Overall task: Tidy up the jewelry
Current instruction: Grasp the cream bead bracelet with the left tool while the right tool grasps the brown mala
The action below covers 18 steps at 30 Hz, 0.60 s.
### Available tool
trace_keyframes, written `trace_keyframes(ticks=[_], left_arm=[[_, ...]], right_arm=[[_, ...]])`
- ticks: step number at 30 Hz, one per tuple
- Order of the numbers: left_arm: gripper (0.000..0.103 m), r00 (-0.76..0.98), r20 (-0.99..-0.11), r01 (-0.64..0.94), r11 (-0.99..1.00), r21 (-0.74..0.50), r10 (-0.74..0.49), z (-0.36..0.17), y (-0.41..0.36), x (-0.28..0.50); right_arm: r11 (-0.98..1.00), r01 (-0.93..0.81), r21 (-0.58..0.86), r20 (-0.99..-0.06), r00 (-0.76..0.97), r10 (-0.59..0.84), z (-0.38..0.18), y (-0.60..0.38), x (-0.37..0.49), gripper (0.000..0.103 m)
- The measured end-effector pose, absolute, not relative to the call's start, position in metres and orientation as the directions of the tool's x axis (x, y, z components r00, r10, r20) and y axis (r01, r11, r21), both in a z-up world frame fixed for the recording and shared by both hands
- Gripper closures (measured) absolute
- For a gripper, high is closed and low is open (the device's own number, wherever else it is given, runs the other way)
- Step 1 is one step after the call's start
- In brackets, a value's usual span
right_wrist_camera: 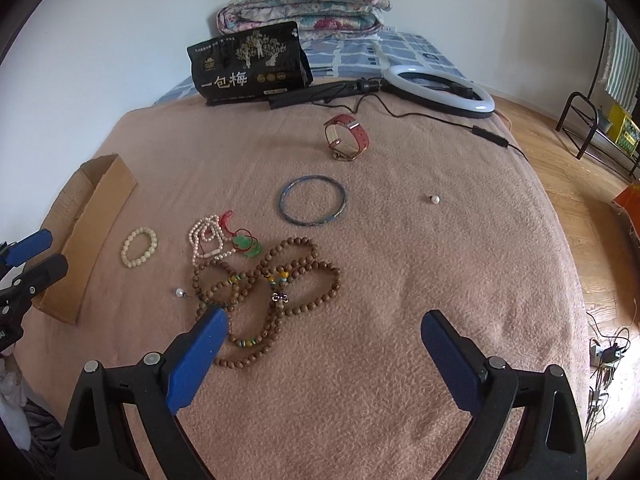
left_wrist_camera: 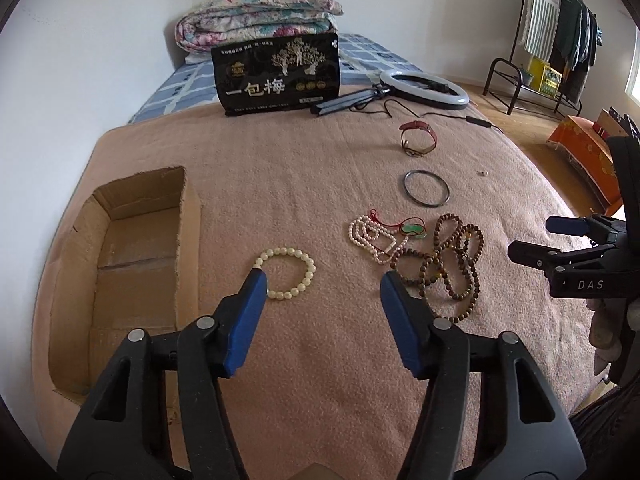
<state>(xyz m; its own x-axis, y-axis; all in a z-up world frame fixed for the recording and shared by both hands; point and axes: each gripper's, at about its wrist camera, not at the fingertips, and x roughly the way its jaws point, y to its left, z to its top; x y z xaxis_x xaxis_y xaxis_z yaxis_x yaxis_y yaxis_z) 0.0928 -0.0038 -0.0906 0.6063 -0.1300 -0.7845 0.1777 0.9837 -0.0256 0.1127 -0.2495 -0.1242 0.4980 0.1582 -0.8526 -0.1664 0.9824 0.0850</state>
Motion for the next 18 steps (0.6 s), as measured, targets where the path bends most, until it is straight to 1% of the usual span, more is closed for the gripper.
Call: trace_keyframes(ticks=[3,4,6,7,10,12,15,16,18], left_arm=[[0.055,0.57,-0.813,0.189,0.982,-0.012,-0.12,-0.107,-0.01,0.108],[0.061,0.555,-0.823,0.19,0.982,-0.015,-0.12,-0.113,-0.011,0.114],[0.066,0.517,-0.846,0.169,0.984,-0.051,-0.133,-0.125,-0.007,0.125],[0.068,0.502,-0.854,0.16,0.985,-0.06,-0.134,-0.13,-0.005,0.13],[0.073,0.474,-0.87,0.165,0.984,-0.066,-0.138,-0.144,-0.003,0.138],[0.074,0.464,-0.876,0.164,0.984,-0.065,-0.135,-0.15,-0.001,0.141],[0.074,0.45,-0.883,0.154,0.985,-0.073,-0.136,-0.156,0.002,0.149],[0.077,0.442,-0.886,0.151,0.985,-0.082,-0.142,-0.159,0.003,0.151],[0.08,0.427,-0.893,0.15,0.985,-0.083,-0.14,-0.164,0.004,0.156]], right_arm=[[0.978,-0.165,0.125,-0.869,0.457,0.188,-0.14,-0.249,0.122,0.011],[0.976,-0.163,0.143,-0.873,0.444,0.202,-0.145,-0.249,0.124,0.017],[0.973,-0.157,0.17,-0.883,0.414,0.221,-0.156,-0.249,0.128,0.024],[0.971,-0.158,0.18,-0.887,0.4,0.23,-0.16,-0.248,0.13,0.024],[0.969,-0.164,0.187,-0.893,0.382,0.237,-0.167,-0.245,0.133,0.024],[0.964,-0.165,0.21,-0.893,0.369,0.258,-0.17,-0.243,0.136,0.024],[0.963,-0.142,0.229,-0.901,0.344,0.265,-0.178,-0.243,0.141,0.029],[0.962,-0.138,0.236,-0.904,0.333,0.27,-0.181,-0.242,0.143,0.031],[0.963,-0.136,0.234,-0.91,0.319,0.266,-0.185,-0.239,0.147,0.031]])
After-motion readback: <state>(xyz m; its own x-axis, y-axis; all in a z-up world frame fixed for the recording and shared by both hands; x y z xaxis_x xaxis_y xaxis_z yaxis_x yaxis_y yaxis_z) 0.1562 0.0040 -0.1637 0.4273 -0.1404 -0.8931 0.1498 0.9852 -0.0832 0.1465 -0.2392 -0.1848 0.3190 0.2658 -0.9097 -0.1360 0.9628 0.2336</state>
